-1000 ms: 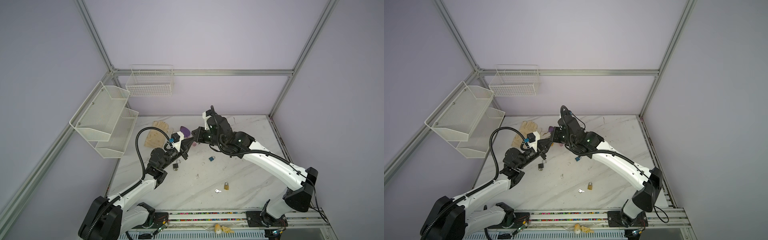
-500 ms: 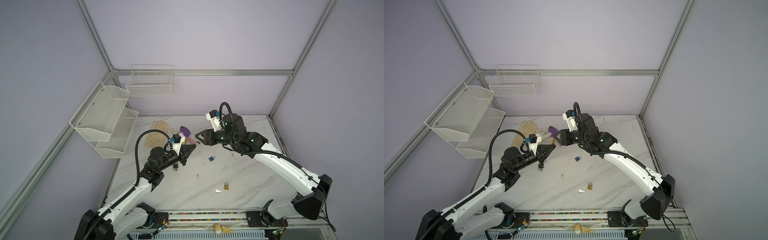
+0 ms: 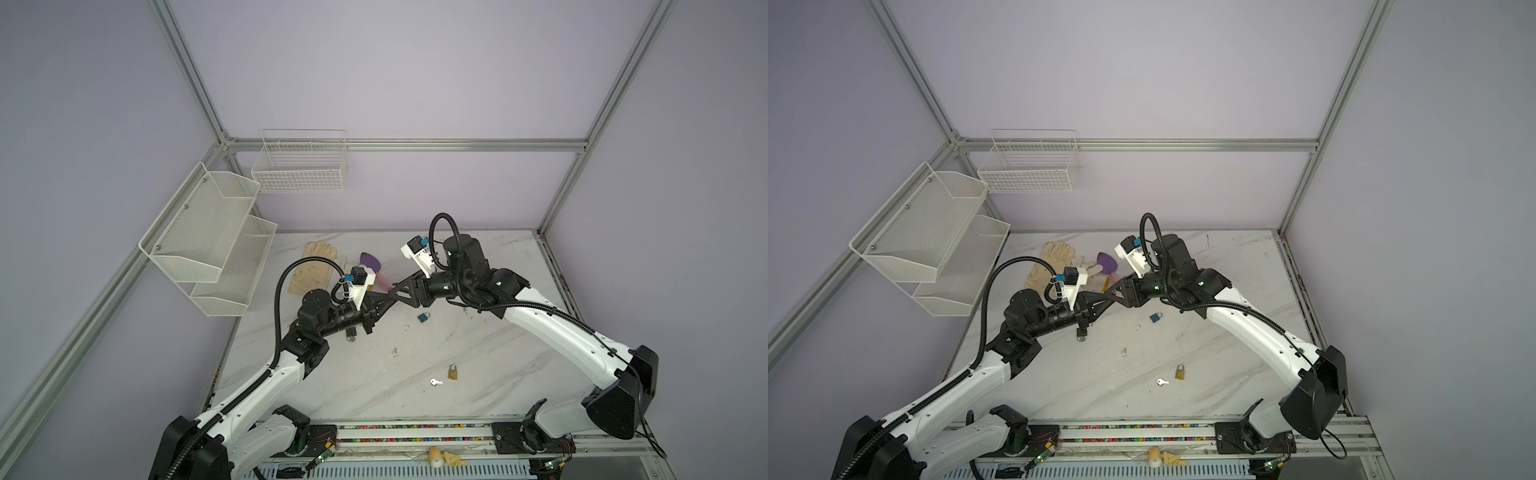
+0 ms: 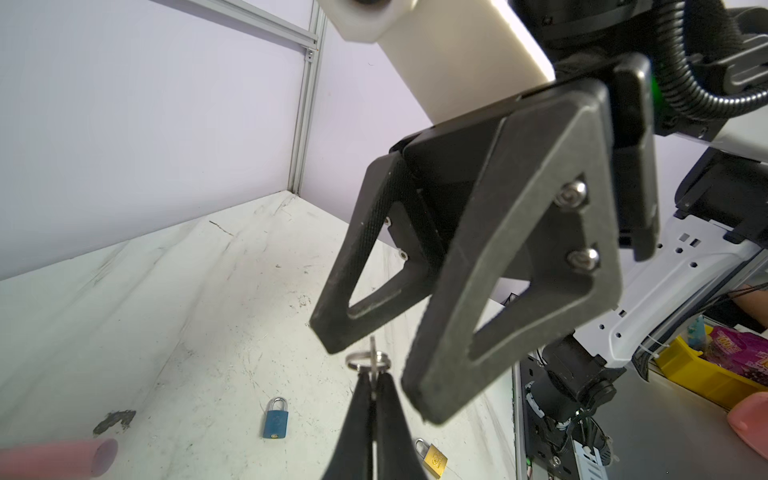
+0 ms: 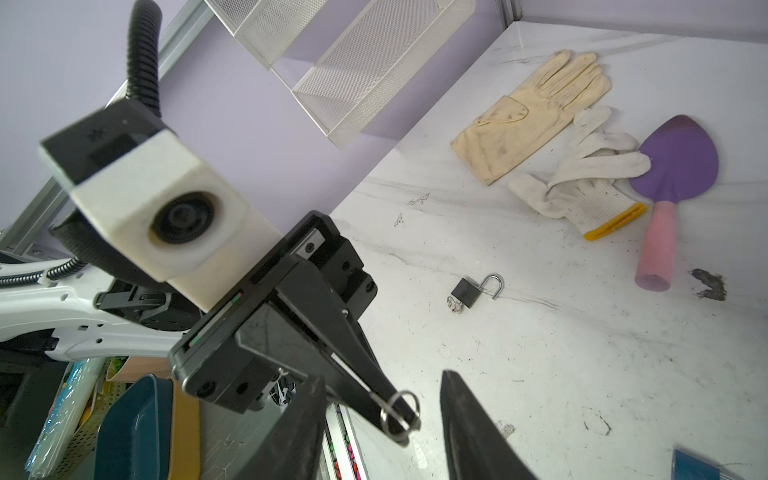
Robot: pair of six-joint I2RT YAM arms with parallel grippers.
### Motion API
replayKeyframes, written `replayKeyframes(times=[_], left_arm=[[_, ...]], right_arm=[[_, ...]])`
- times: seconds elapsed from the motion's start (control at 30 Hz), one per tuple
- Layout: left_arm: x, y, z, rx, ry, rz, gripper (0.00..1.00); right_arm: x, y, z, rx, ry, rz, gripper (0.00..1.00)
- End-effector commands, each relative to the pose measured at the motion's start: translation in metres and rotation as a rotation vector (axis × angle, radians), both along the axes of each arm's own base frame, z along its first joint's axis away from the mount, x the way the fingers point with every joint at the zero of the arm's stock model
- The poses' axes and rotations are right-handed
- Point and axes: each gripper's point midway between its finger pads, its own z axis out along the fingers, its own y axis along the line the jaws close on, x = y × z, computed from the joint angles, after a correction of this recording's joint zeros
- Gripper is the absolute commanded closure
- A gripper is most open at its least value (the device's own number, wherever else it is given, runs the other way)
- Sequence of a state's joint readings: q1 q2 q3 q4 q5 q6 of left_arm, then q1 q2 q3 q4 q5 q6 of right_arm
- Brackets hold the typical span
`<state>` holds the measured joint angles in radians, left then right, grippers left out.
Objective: Unlock with the key
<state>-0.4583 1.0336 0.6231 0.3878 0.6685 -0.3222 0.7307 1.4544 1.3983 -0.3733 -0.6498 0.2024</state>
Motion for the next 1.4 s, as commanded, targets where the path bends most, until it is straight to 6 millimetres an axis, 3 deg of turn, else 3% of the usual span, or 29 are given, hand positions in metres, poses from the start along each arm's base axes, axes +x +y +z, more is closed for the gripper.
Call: replayKeyframes(times=[0.0, 0.33, 0.77, 1.0, 1.03, 1.1, 1.17, 1.37], left_arm=[[-0.003, -0.004, 0.057, -0.076, -0.117, -0.046, 1.0], [0.0, -0.007, 0.059, -0.083, -0.111, -0.054, 1.0], [0.004, -0.009, 0.064, -0.091, -0.109, -0.055, 1.0], [0.003, -0.007, 0.07, -0.101, -0.103, -0.05, 1.0], [0.003, -0.006, 0.071, -0.104, -0.098, -0.043, 0.98], [0.003, -0.002, 0.068, -0.094, -0.069, -0.016, 0.71], [0.003, 0.004, 0.064, -0.09, -0.031, 0.024, 0.58], [0.005, 0.022, 0.068, -0.263, 0.133, 0.122, 0.48]], right_arm=[[0.0, 0.003, 0.001, 0.026, -0.025, 0.048, 0.56], [0.005, -0.003, -0.01, 0.014, -0.017, 0.037, 0.75], [0.011, -0.011, -0.01, 0.01, -0.029, 0.004, 0.99], [0.02, -0.015, -0.002, 0.019, -0.053, -0.057, 1.0], [0.022, -0.016, 0.0, 0.024, -0.058, -0.074, 1.0], [0.028, -0.02, 0.007, 0.041, -0.067, -0.125, 1.0], [0.035, -0.024, 0.013, 0.07, -0.058, -0.18, 1.0], [0.046, -0.029, 0.038, 0.269, 0.009, -0.317, 1.0]])
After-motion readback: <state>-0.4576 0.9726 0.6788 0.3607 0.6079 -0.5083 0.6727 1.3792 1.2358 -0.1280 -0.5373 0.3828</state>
